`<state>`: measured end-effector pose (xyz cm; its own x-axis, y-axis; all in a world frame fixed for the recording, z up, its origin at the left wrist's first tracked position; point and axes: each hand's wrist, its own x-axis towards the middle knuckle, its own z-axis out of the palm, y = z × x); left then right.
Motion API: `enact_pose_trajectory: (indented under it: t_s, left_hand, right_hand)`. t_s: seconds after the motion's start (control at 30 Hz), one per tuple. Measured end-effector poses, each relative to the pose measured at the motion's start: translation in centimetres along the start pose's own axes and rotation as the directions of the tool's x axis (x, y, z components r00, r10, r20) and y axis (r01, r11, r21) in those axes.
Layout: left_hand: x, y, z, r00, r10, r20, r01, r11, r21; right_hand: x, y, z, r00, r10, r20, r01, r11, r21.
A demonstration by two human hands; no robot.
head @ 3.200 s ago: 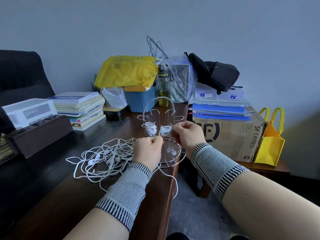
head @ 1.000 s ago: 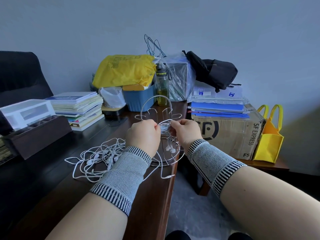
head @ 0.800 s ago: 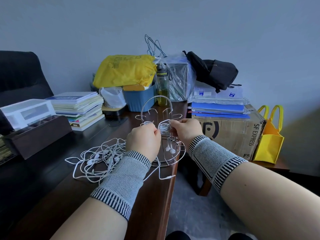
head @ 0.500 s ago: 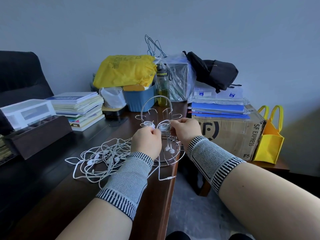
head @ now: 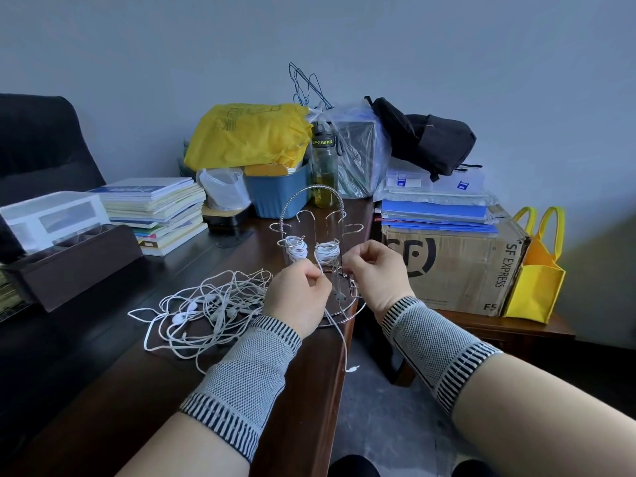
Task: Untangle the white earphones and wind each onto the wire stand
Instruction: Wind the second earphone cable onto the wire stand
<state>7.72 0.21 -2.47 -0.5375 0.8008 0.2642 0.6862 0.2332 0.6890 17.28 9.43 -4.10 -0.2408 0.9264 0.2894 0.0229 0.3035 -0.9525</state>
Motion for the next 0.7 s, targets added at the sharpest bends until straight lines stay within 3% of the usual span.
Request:
enact_pose_trajectory:
  t_s: [0.13, 0.27, 0.43, 0.57, 0.7]
  left_hand:
    - [-0.2, 0.2, -0.1, 0.996, 0.089, 0.000, -0.087, 0.979, 0.183]
    - [-0.4, 0.4, -0.6, 0.976, 0.216, -0.009, -0.200, 0.916, 0.348]
    - [-0.1, 0.4, -1.0, 0.950, 0.311, -0.020, -0.274, 0.866, 0.419]
    - [0.0, 0.4, -1.4, 0.930, 0.356, -0.090, -0.313, 0.897, 0.313]
    - [0.3, 0.6, -2.1, 0.944, 0.305, -0.122, -0.284, 0.945, 0.164]
  right_hand:
    - [-0.6, 0.3, 0.2, 0.945, -0.311, 0.100, 0.325, 0.922, -0.211]
    - [-0.9, 0.4, 0.3, 0.874, -0.443, 0.197, 0.484, 0.829, -0.282]
    - [-0.7, 0.4, 0.4, 0.867, -0.465, 0.178, 0.498, 0.818, -0.289]
    - [-0.5, 0.5, 0.4, 0.882, -0.446, 0.154, 0.472, 0.833, -0.288]
    - [-0.6, 0.4, 0.2, 0.921, -0.375, 0.110, 0.390, 0.890, -0.237]
